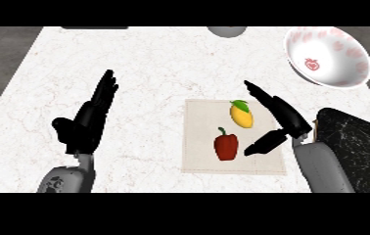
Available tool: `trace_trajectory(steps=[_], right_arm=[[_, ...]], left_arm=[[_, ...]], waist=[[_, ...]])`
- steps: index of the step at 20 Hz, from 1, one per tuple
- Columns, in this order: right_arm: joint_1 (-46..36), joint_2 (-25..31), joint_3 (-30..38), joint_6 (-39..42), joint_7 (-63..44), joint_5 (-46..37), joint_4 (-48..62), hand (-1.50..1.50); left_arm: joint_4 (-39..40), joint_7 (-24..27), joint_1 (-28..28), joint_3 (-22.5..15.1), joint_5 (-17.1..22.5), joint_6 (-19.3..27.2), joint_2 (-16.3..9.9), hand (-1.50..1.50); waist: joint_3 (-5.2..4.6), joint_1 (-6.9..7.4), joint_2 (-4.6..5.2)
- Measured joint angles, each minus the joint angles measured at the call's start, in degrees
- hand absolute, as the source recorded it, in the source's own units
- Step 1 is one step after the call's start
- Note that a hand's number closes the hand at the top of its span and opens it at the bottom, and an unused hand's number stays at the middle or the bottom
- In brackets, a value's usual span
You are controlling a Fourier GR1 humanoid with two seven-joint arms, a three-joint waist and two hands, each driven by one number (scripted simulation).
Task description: Pick the lemon from the placemat and place it in the bowl
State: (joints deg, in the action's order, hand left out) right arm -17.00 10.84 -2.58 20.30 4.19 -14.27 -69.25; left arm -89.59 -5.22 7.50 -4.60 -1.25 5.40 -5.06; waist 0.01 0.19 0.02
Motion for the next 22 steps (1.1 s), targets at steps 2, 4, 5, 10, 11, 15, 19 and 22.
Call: trace_trajectory(steps=[2, 4, 5, 10, 11, 15, 19, 22], right_arm=[[-1.93, -0.42, 0.39, -1.12, 2.38, -1.44, 4.00, -1.50], [-2.92, -1.24, -0.14, -3.41, 3.93, -3.81, 7.05, -1.50], [-2.86, -1.33, -0.46, -4.62, 4.74, -5.09, 8.12, -1.50], [-5.19, -0.93, -0.94, -8.85, 6.84, -10.27, 14.21, -1.50], [-5.37, -1.05, -1.22, -9.29, 6.93, -11.15, 14.74, -1.50], [-7.16, -1.09, -0.62, -9.54, 9.50, -12.64, 20.04, -1.50], [-8.34, -1.53, -2.55, -9.99, 12.73, -15.37, 22.01, 1.50], [-7.93, -0.91, -4.70, -10.92, 16.47, -18.05, 21.83, 1.50]], left_arm=[[-0.43, -0.09, -0.31, -0.10, -0.29, -0.09, 0.37, 0.00], [0.85, 0.50, 0.52, 0.82, 0.09, -0.69, 0.21, 0.00], [1.63, 0.61, 1.24, 1.17, 0.16, -0.99, 0.06, 0.00], [2.32, 0.92, 1.42, 0.94, -0.82, -0.50, 1.01, 0.00], [2.73, 0.92, 1.88, 1.13, -0.97, -0.43, 1.12, 0.00], [1.18, 0.57, 0.82, 1.31, -1.26, -0.78, 1.14, 0.00], [0.57, -0.76, 1.37, 1.18, -1.42, -0.86, 1.52, 0.00], [-0.25, -0.93, 0.74, 1.30, -1.56, -0.81, 1.45, 0.00]], waist=[[0.00, 0.05, 0.01], [0.00, 0.06, 0.03], [0.00, 0.04, 0.04], [0.01, 0.07, 0.06], [0.00, 0.05, 0.05], [0.00, 0.11, 0.04], [-0.17, 0.03, -0.12], [-0.21, 0.07, -0.25]])
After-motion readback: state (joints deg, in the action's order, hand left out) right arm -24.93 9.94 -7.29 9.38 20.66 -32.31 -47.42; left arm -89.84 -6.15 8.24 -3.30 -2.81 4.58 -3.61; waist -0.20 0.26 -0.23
